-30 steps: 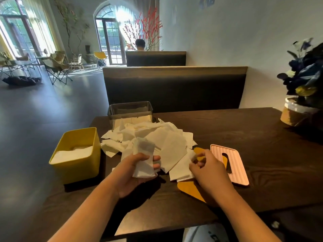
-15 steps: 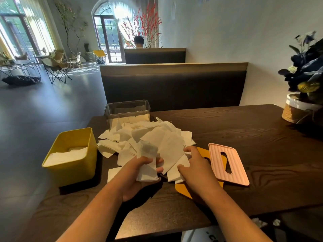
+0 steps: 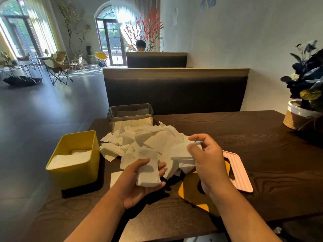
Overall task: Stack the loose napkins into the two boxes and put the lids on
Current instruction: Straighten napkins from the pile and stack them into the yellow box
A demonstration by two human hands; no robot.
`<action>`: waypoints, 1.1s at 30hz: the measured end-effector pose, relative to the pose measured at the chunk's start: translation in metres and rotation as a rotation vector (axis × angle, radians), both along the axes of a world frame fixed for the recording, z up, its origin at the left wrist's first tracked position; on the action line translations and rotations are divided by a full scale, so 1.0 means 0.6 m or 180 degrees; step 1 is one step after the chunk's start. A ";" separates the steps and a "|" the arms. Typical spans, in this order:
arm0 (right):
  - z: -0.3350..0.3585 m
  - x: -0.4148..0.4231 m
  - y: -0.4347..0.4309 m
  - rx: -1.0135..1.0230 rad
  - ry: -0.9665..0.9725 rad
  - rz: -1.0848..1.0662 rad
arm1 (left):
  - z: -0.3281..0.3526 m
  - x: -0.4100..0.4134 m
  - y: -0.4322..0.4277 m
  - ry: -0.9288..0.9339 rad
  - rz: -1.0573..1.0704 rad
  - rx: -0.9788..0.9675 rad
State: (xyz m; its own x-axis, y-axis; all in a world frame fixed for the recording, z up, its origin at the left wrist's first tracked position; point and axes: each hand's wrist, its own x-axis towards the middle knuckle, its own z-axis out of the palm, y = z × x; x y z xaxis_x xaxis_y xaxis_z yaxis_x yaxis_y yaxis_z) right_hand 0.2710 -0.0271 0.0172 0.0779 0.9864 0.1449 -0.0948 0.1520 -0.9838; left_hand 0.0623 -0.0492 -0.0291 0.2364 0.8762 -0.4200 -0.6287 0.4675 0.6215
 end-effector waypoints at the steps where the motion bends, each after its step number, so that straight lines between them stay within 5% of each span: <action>1: 0.003 -0.008 0.000 0.0084 -0.0012 -0.0016 | 0.000 -0.005 -0.001 -0.0038 -0.0031 -0.0011; 9: 0.015 -0.045 -0.011 0.0278 0.0011 -0.0015 | -0.011 -0.009 0.004 -0.0178 -0.0071 0.0037; 14: -0.004 -0.087 -0.007 0.0240 -0.0014 0.0589 | -0.008 -0.011 0.003 -0.0298 0.0149 0.0253; 20: -0.055 -0.127 0.000 0.0133 -0.0578 0.0876 | -0.008 -0.015 0.001 -0.0633 0.0197 0.0415; 33: -0.050 -0.112 0.007 -0.0116 -0.0569 0.0551 | -0.001 -0.005 -0.012 -0.0132 0.0213 0.0418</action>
